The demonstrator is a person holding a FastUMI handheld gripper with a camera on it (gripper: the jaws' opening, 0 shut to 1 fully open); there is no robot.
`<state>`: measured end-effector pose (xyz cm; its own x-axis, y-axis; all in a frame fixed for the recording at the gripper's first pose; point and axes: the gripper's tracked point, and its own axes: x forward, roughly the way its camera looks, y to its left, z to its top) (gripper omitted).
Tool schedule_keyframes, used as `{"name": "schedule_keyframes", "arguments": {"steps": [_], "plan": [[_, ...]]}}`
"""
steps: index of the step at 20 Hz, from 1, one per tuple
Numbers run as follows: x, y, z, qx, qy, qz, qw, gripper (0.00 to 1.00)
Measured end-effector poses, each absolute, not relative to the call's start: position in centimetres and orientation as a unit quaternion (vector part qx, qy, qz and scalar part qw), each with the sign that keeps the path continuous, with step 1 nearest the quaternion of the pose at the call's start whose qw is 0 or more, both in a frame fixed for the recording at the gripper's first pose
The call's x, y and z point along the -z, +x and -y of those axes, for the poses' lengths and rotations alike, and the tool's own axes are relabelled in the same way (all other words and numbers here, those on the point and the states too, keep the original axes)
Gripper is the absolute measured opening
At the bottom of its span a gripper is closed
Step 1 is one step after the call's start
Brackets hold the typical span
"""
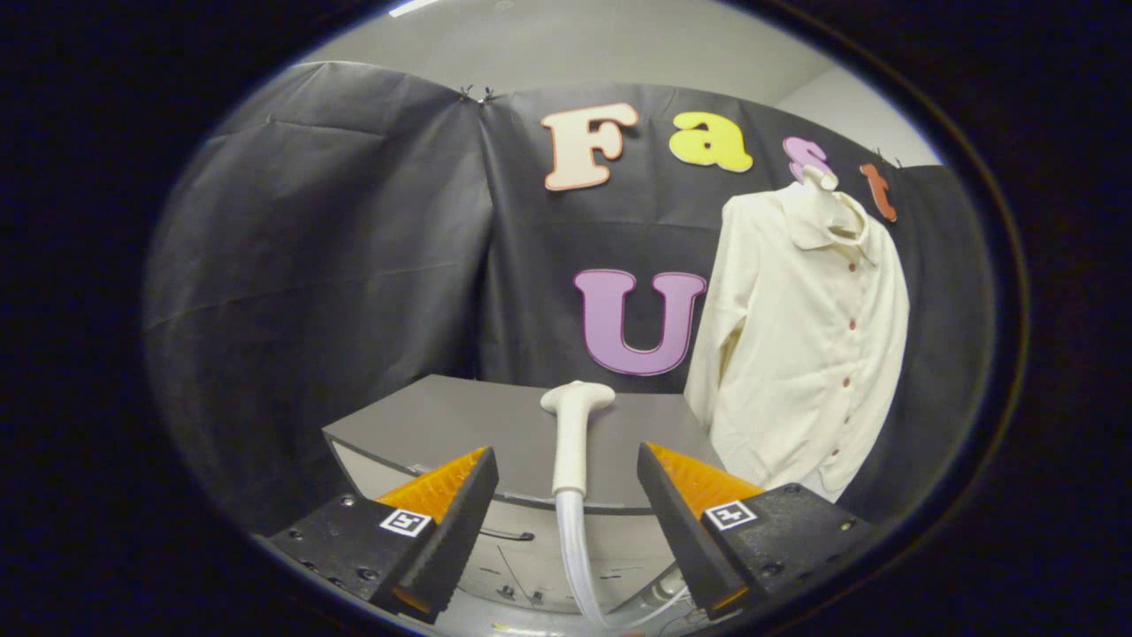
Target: Iron the clothes twice with a garment steamer, once on the left side and once on the right side.
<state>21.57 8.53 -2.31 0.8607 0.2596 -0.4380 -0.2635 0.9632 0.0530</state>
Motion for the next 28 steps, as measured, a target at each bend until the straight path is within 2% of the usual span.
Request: {"name": "schedule_keyframes", "arguments": {"steps": [2,8,13,16,17,20,24,28], "plan": [[3.8,23.8,-10.2,-0.152,0.002,-0.26,0.953,0.96],[8.8,31.1,-12.3,-0.143,-0.028,-0.336,0.931,0.97],[12.5,33.6,-12.7,-0.114,-0.034,-0.41,0.904,0.92],[13.6,33.9,-13.5,-0.123,-0.056,-0.44,0.888,0.9],[13.8,34.2,-13.3,-0.119,-0.07,-0.447,0.884,0.88],[14.7,35.2,-12.6,-0.103,-0.058,-0.461,0.879,0.68],[15.1,35.1,-12.2,-0.122,-0.051,-0.49,0.862,0.52],[16.8,34.7,-12.6,-0.153,-0.066,-0.503,0.848,0.49]]}}
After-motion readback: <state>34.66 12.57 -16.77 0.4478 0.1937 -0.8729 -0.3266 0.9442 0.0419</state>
